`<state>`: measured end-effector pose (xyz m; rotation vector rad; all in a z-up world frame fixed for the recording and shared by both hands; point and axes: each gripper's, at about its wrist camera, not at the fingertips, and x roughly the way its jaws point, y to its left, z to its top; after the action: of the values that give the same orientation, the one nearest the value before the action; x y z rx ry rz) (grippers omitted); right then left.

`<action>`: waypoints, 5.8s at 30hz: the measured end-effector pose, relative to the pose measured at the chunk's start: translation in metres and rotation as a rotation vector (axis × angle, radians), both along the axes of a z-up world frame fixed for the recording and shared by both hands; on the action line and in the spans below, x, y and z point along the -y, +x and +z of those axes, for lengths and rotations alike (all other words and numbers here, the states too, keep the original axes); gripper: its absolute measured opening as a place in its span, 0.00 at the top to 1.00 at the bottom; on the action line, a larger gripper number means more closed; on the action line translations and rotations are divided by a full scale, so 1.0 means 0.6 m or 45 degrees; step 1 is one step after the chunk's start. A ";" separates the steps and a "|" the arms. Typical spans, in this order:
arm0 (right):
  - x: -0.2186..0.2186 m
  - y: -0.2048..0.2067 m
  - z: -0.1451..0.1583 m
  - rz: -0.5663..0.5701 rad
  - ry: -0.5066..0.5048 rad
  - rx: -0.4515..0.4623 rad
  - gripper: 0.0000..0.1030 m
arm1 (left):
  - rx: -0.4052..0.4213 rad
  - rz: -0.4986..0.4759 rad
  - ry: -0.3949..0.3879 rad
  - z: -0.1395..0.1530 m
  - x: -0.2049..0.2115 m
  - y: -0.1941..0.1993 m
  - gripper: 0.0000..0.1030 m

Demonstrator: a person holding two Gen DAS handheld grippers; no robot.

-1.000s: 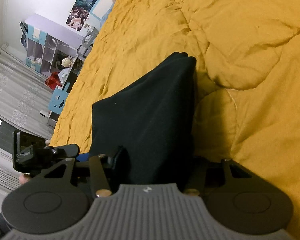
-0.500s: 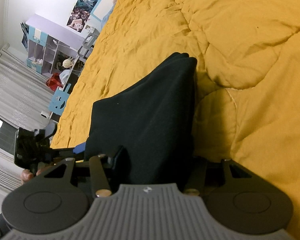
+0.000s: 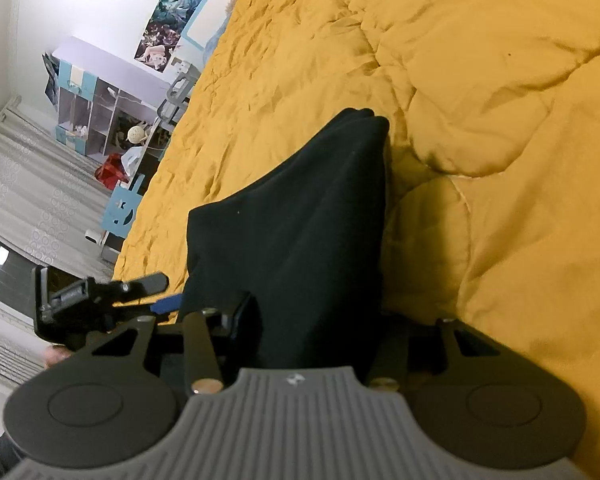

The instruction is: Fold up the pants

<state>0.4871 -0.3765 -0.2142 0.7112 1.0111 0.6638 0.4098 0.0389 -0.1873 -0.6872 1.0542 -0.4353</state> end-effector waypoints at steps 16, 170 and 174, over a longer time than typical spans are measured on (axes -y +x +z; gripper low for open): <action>0.019 -0.005 -0.005 -0.036 0.139 -0.027 0.77 | -0.067 0.078 -0.469 -0.071 -0.042 -0.008 0.73; 0.029 -0.685 0.477 -0.824 -1.191 0.138 0.20 | 0.439 -0.330 0.765 0.295 0.391 -0.340 0.11; 0.026 -0.687 0.479 -0.825 -1.195 0.138 0.20 | 0.439 -0.328 0.765 0.296 0.391 -0.341 0.11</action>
<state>0.0746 -0.3919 0.0731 0.1297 0.7996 -0.3459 0.2051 -0.1960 -0.0097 0.0610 0.8801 -0.4113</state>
